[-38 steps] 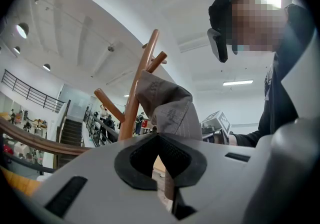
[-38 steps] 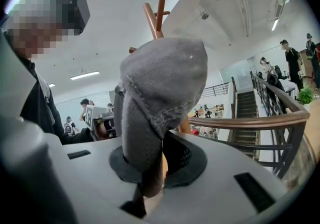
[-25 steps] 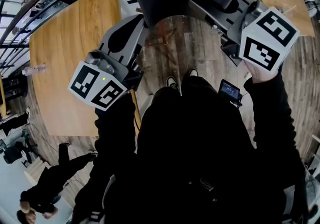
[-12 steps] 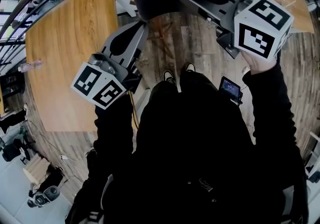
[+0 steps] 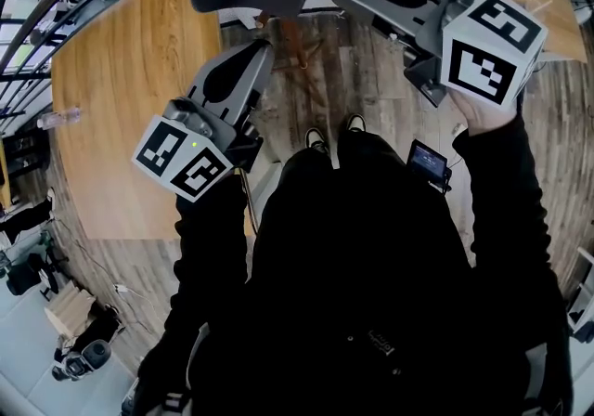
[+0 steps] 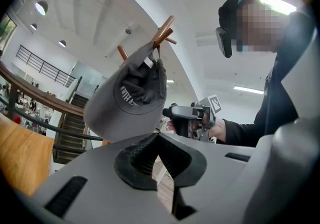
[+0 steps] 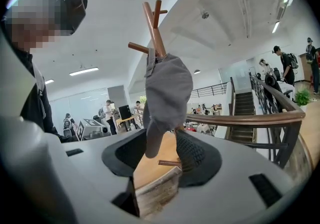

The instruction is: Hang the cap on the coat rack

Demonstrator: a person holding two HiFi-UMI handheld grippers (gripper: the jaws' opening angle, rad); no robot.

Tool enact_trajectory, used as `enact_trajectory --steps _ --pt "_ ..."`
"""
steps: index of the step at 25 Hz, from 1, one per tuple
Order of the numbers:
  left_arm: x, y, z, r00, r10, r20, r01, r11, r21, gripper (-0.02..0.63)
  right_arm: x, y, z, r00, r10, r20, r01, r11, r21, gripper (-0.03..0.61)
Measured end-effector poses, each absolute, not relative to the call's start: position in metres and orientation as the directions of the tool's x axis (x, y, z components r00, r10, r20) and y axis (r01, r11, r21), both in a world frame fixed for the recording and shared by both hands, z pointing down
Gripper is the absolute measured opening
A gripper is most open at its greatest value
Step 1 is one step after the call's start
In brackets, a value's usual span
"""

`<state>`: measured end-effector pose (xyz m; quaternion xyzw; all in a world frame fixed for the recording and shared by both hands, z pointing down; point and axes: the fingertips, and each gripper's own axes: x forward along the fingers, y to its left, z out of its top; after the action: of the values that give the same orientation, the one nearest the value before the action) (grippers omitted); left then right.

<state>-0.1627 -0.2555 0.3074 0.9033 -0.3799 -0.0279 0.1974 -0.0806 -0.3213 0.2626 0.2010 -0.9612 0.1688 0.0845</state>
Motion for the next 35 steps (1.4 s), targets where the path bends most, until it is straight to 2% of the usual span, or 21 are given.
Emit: enact_trajectory --steps 5,15,17,20,22,27,35 --pt "-0.16 -0.255 0.309 0.722 -0.684 0.106 -0.666 -0.644 0.376 -0.003 -0.072 -0.317 0.263 -0.904 -0.361 0.229 -0.417 0.86 -0.294 0.218" --pt "-0.146 -0.257 0.299 0.77 -0.63 0.1 -0.618 -0.698 0.362 -0.003 -0.046 -0.301 0.278 -0.872 -0.398 0.284 -0.47 0.842 -0.265 0.224" --pt "-0.14 -0.256 0.299 0.784 -0.614 0.096 -0.603 -0.714 0.357 -0.003 -0.04 -0.291 0.283 -0.877 -0.39 0.281 -0.462 0.844 -0.272 0.198" --pt "-0.136 -0.249 0.295 0.799 -0.595 0.085 -0.584 -0.734 0.347 -0.003 -0.037 -0.27 0.286 -0.883 -0.386 0.267 -0.449 0.86 -0.241 0.076" --pt "-0.134 -0.246 0.291 0.809 -0.583 0.078 -0.572 -0.75 0.332 -0.003 -0.037 -0.261 0.29 -0.875 -0.398 0.276 -0.459 0.863 -0.21 0.034" --pt "-0.124 -0.246 0.28 0.831 -0.554 0.056 -0.545 -0.788 0.287 -0.003 -0.034 -0.252 0.294 -0.852 -0.455 0.26 -0.513 0.825 -0.237 0.018" --pt "-0.117 -0.241 0.27 0.852 -0.522 0.041 -0.515 -0.82 0.249 -0.003 -0.041 -0.244 0.281 -0.85 -0.478 0.221 -0.524 0.813 -0.256 0.017"
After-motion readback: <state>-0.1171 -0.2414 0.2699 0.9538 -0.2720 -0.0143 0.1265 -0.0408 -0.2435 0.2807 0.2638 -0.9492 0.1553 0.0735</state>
